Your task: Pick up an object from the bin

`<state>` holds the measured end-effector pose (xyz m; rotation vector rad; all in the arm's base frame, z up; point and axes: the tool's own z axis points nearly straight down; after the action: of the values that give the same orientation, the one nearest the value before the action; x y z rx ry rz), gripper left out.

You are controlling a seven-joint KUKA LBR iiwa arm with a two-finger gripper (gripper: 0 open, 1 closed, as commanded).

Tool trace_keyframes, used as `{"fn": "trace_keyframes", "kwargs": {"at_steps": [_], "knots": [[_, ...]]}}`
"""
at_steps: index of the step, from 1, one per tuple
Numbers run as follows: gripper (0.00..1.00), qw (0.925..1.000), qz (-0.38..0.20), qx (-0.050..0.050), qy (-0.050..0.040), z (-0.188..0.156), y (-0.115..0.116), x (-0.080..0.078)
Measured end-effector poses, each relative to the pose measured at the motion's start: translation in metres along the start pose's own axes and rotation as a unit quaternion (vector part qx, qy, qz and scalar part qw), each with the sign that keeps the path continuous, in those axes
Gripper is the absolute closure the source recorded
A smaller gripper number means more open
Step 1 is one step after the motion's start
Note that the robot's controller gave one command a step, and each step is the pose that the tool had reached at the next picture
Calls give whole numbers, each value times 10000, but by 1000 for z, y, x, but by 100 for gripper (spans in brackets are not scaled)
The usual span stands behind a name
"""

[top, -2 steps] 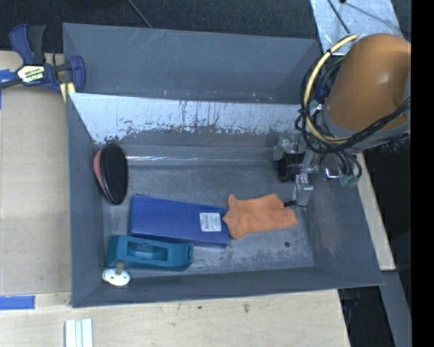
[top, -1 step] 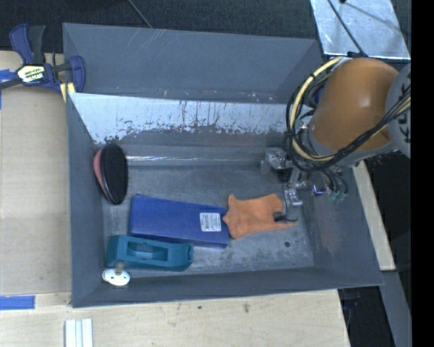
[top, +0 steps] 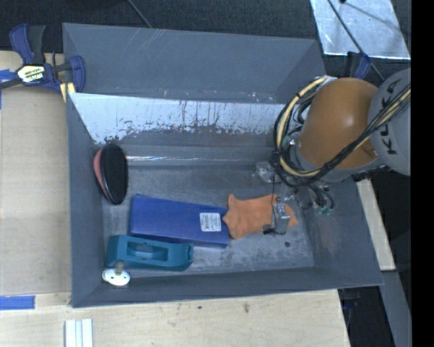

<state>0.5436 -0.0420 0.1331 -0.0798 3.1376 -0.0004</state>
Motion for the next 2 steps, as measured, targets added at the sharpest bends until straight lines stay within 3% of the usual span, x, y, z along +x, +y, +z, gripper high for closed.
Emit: {"fn": "trace_keyframes", "kwargs": {"at_steps": [1, 2], "knots": [[100, 9987, -519, 2, -1, 56, -29, 11], [100, 9986, -521, 2, -1, 56, -29, 11]]}}
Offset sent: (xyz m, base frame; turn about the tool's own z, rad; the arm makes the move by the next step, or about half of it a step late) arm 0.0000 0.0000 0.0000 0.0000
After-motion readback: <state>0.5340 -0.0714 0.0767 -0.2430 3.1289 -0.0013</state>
